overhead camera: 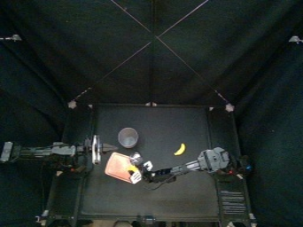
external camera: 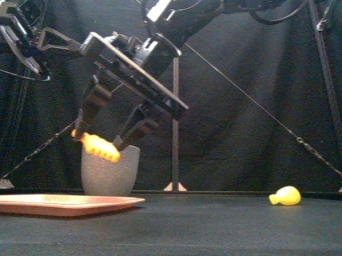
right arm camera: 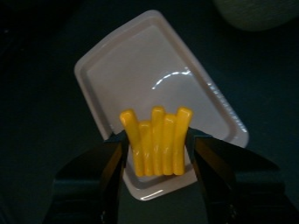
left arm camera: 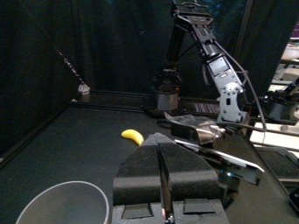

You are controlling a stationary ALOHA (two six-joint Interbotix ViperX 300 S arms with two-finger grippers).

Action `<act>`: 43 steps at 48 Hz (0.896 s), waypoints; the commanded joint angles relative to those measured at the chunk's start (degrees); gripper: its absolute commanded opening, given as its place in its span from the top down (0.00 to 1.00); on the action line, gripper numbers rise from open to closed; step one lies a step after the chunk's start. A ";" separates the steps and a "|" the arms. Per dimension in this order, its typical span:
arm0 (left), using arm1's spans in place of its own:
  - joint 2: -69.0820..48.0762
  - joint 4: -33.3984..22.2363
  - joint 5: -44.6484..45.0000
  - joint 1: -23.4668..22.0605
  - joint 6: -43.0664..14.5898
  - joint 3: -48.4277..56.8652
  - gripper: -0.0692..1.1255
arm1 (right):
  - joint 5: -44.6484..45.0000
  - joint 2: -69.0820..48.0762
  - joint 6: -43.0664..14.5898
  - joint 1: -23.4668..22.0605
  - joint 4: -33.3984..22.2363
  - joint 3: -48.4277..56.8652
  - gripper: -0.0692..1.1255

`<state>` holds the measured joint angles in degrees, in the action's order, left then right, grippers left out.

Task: Pick the fries then place it on the pink plate
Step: Drop fries on the pink plate and return to neutral

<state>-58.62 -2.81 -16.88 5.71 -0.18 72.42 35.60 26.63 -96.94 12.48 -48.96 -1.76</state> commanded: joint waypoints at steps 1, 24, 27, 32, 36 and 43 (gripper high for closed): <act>0.18 0.00 -0.53 0.70 -0.09 -0.79 0.90 | 0.00 -0.18 0.09 -0.26 -0.18 -2.99 0.22; 0.18 0.09 -0.53 1.58 -0.09 -0.70 0.90 | 8.61 -1.76 -0.70 0.00 -3.52 -2.11 0.15; 0.18 0.09 -0.53 1.76 -0.18 -0.70 0.90 | 8.61 -3.43 -0.97 0.00 -3.43 -0.26 0.15; 0.26 0.09 -0.53 1.93 -0.09 -0.79 0.90 | 8.26 -7.12 -0.97 0.09 -3.96 2.72 0.15; 0.18 0.09 -0.53 1.93 -0.18 -0.88 0.90 | 7.03 -10.46 -1.05 0.62 -5.80 5.36 0.15; 0.18 0.09 -0.53 2.11 -0.09 -0.97 0.90 | 2.20 -16.87 -1.14 2.20 -12.13 11.43 0.15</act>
<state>-58.62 -2.81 -16.88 7.65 -0.26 72.42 39.99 15.29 -97.91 13.97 -58.10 7.91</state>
